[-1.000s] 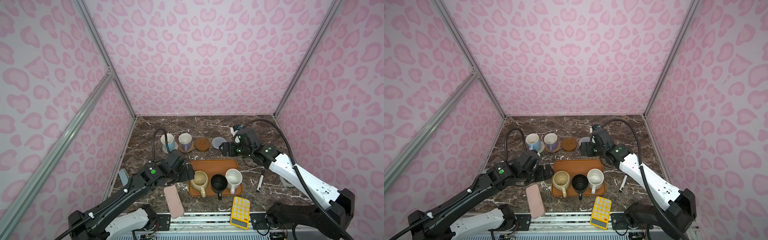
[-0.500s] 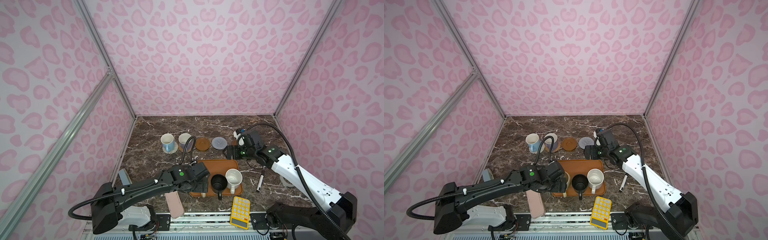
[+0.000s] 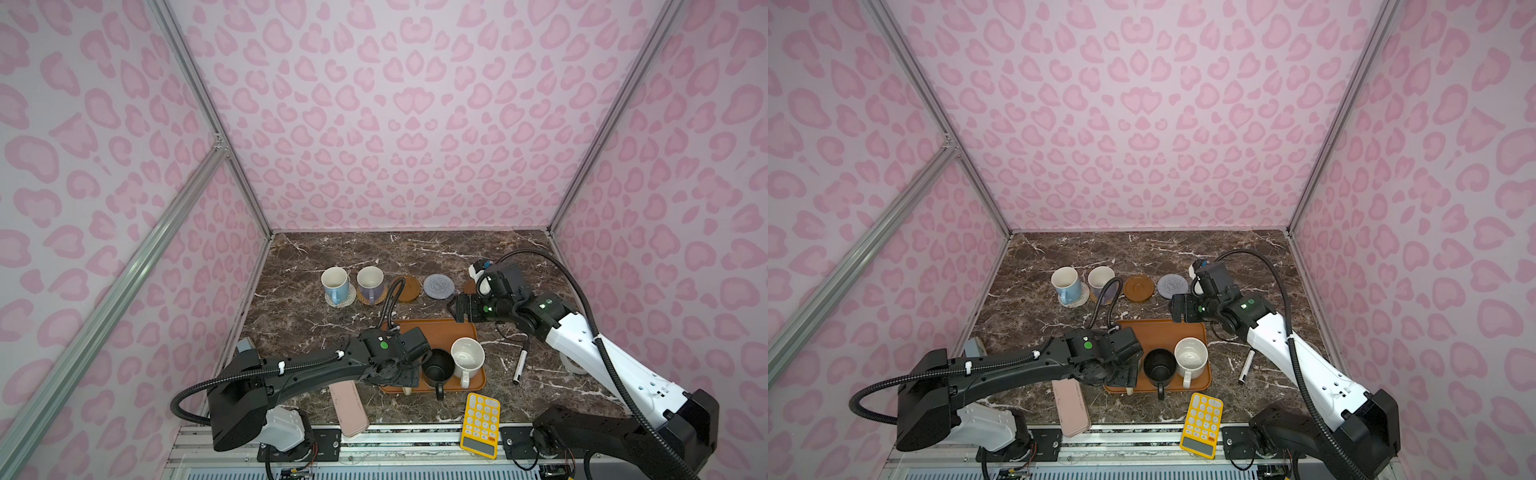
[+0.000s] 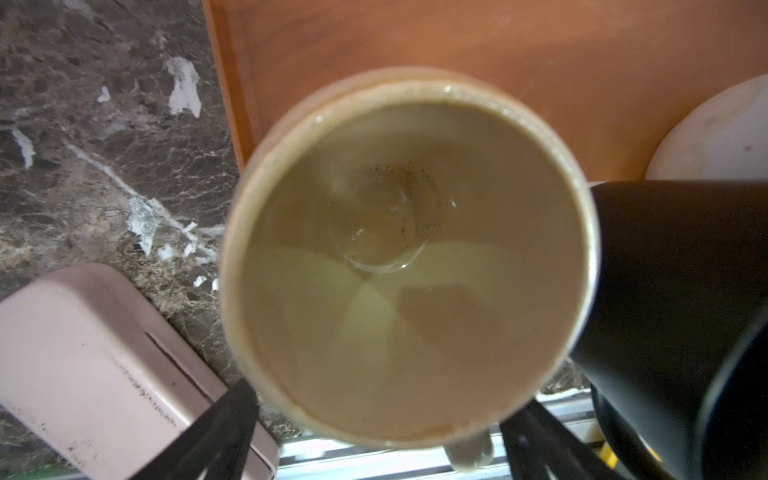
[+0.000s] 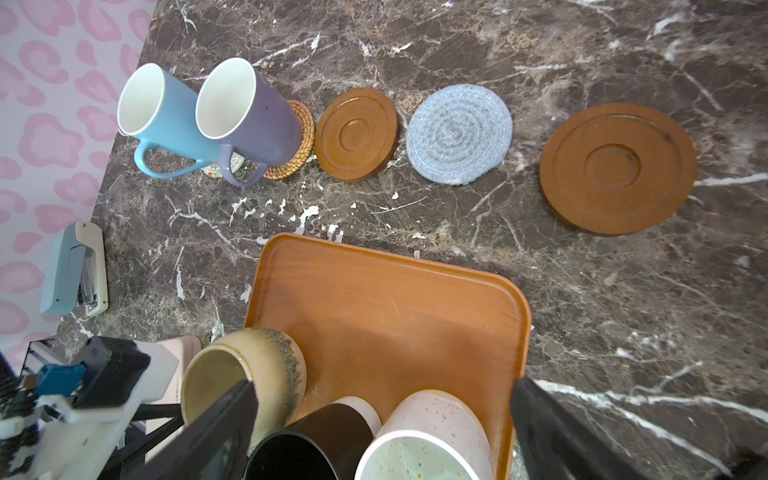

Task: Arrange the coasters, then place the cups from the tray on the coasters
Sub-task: 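Lower left gripper onto the cream glazed mug on the tray while right gripper draws back, then close left gripper on the cream mug rim and lift it off the tray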

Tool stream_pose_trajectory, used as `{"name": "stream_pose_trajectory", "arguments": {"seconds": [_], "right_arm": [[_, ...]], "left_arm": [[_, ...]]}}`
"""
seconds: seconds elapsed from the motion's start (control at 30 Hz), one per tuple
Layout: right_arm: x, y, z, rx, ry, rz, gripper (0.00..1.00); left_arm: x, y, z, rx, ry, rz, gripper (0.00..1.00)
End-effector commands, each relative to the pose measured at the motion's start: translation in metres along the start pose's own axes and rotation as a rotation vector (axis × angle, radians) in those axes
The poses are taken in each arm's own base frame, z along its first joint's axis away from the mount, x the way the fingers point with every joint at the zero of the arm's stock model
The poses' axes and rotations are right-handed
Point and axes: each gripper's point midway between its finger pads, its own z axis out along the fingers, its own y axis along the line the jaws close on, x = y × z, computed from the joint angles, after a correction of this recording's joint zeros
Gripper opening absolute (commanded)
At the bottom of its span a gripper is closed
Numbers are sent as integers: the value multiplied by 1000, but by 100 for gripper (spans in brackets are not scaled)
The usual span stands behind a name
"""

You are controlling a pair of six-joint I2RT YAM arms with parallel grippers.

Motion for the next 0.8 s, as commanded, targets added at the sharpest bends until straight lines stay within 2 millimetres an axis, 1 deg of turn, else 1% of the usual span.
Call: {"name": "stream_pose_trajectory", "arguments": {"seconds": [0.0,0.13,0.33,0.4,0.43,0.63,0.7,0.77], "right_arm": [[2,4,0,-18,-1,-15,97],[5,2,2,-14,4,-20,97],[5,4,5,-25,8,-25,97],[4,5,6,-29,5,-28,96],[3,5,6,-30,3,-26,96],[3,7,5,-42,-1,-23,96],[3,7,4,-44,-6,-21,95],[4,6,4,-45,-13,-17,95]], "left_arm": [[-1,4,1,-31,-4,-8,83],[0,3,4,-27,2,-12,71],[0,3,3,-26,-3,-17,58],[-1,4,4,-31,-6,-17,49],[-1,5,4,-37,-8,-16,47],[-4,3,7,-50,-15,-5,39],[-4,3,9,-50,-13,0,31],[-3,2,12,-48,-9,5,29]]}}
